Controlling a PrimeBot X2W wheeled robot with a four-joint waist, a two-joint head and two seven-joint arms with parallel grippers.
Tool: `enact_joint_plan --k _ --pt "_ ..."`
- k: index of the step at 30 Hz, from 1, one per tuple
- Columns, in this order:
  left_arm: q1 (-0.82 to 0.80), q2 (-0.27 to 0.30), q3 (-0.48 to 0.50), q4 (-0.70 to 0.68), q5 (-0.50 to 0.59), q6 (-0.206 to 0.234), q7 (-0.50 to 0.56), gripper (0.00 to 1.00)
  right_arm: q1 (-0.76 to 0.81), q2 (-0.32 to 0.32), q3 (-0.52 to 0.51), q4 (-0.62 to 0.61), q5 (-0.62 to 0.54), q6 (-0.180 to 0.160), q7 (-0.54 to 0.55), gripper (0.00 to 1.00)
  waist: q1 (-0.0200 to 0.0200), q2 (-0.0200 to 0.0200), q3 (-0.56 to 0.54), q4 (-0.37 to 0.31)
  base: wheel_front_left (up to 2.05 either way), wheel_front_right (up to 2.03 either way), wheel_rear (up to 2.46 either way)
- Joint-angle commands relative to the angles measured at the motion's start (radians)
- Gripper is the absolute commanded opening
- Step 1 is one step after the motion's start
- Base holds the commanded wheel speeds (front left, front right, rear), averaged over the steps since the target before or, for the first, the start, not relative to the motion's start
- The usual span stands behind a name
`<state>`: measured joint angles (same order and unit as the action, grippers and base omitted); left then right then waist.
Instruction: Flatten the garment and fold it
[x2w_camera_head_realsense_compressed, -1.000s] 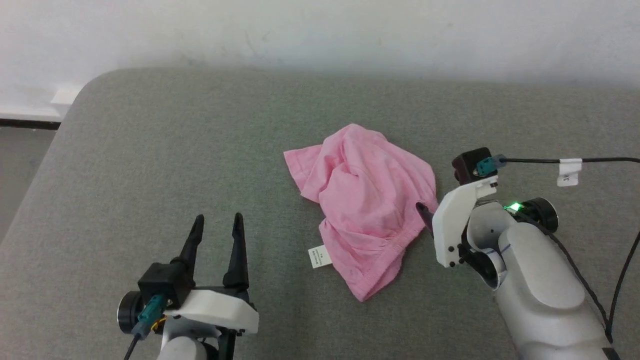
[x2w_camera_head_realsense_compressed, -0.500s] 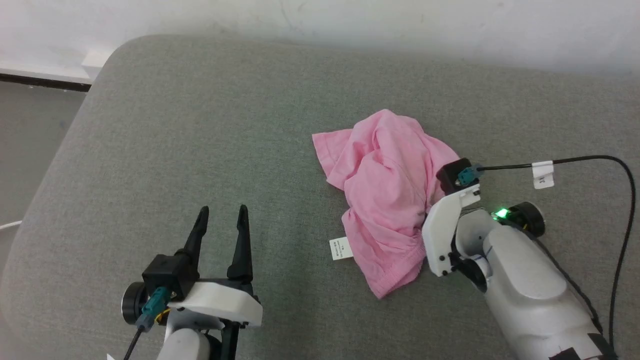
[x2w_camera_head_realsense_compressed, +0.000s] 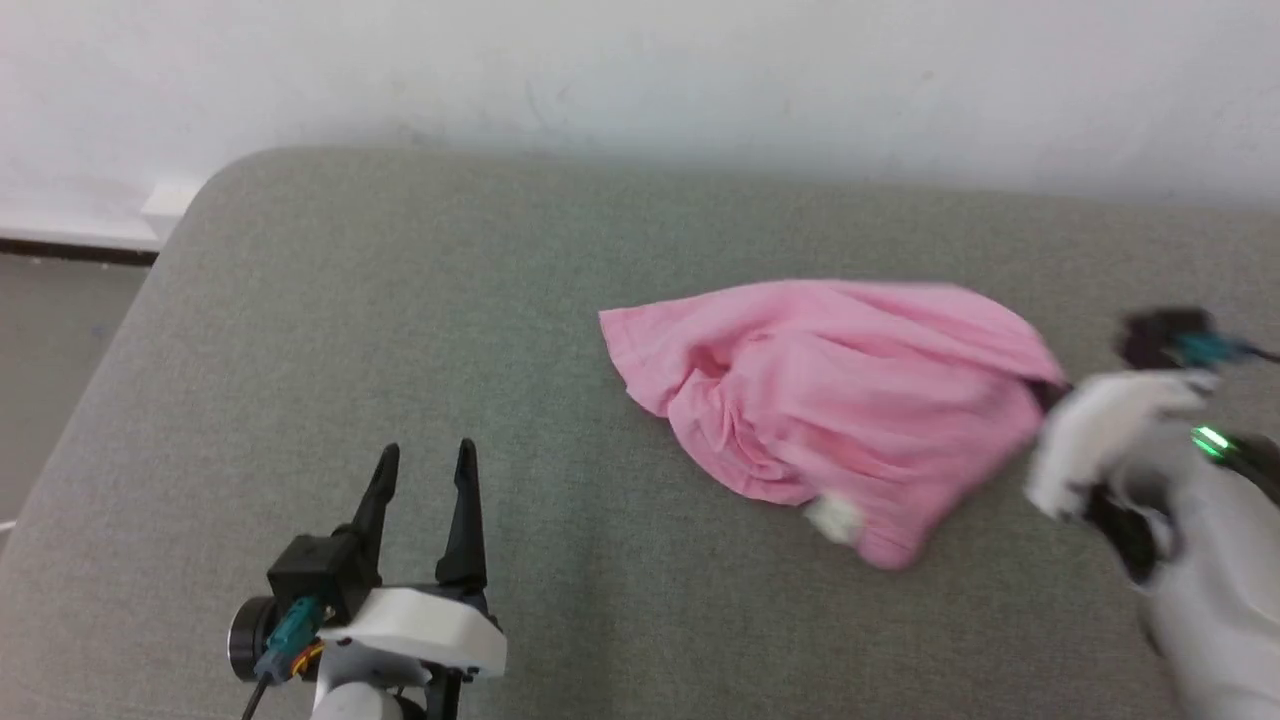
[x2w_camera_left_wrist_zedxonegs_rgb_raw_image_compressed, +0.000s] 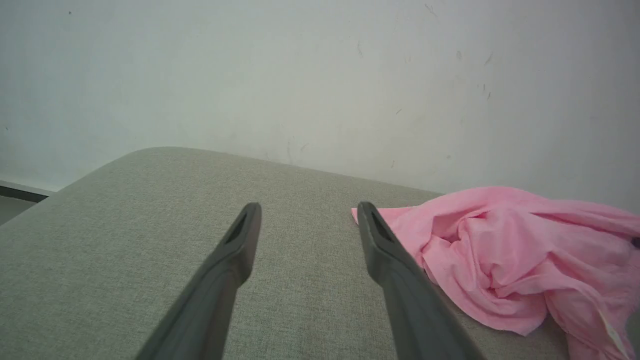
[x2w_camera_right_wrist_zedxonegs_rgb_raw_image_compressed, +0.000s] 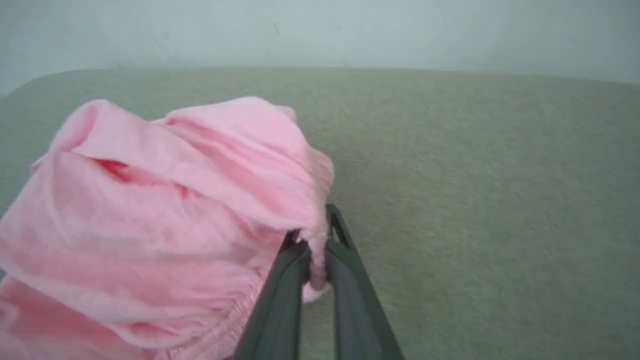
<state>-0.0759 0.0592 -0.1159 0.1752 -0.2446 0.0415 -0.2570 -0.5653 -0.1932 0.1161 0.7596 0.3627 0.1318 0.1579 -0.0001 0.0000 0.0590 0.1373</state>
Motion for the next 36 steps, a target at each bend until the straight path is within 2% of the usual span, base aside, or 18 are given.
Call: enact_joint_plan --k 1,4,8,9,10,17,23,26,31,36 --pt "0.016 -0.003 0.008 0.004 0.0 -0.01 -0.005 1.0 0.062 -0.034 -0.047 -0.006 -0.002 -0.001 0.002 0.0 0.0001 0.0 -0.033 -0.018 0.0 0.0 0.0" --pt "0.026 -0.004 0.013 0.01 -0.001 -0.019 -0.005 1.0 0.161 -0.063 -0.124 -0.016 -0.032 -0.001 0.04 0.0 0.0001 0.0 -0.045 -0.02 0.0 0.0 0.0" --pt "0.04 -0.005 0.013 0.015 -0.003 -0.022 -0.005 1.0 0.268 -0.026 -0.178 -0.047 -0.057 -0.001 0.087 0.0 0.0001 0.0 -0.05 -0.028 0.0 0.0 0.0" --pt "0.042 -0.005 0.015 0.017 -0.006 -0.023 -0.005 1.0 0.281 -0.011 -0.195 -0.062 -0.062 -0.001 0.08 0.33 0.0001 0.0 -0.05 -0.031 0.0 0.0 0.0" --pt "0.045 -0.005 0.016 0.021 -0.009 -0.023 -0.005 1.0 0.292 0.003 -0.211 -0.079 -0.069 -0.001 0.072 1.0 0.0001 0.0 -0.051 -0.035 0.0 0.0 0.0" --pt "0.048 -0.007 0.016 0.046 -0.024 -0.023 -0.005 1.0 0.38 0.109 -0.378 -0.276 -0.092 -0.001 -0.07 1.0 0.0001 0.0 -0.066 -0.052 0.0 0.0 0.0" --pt "-0.048 -0.006 -0.007 0.098 -0.05 -0.046 0.051 1.0 0.481 0.14 -0.405 -0.486 -0.086 -0.001 -0.05 1.0 0.0001 0.0 -0.039 -0.089 0.0 0.0 0.0" --pt "-0.17 -0.003 -0.032 0.147 -0.055 -0.069 0.136 1.0 0.509 0.142 -0.395 -0.568 -0.069 -0.001 -0.015 1.0 0.0001 0.0 -0.019 -0.111 0.0 0.0 0.0" --pt "-0.42 -0.001 -0.088 0.297 -0.06 -0.108 0.345 1.0 0.522 0.143 -0.363 -0.644 -0.036 -0.001 0.03 1.0 0.0001 0.0 0.024 -0.157 0.0 0.0 0.0" --pt "-0.626 -0.005 -0.098 0.505 -0.107 -0.092 0.574 1.0 0.512 0.143 -0.334 -0.672 -0.022 -0.001 0.058 1.0 0.0001 0.0 0.076 -0.217 0.0 0.0 0.0"
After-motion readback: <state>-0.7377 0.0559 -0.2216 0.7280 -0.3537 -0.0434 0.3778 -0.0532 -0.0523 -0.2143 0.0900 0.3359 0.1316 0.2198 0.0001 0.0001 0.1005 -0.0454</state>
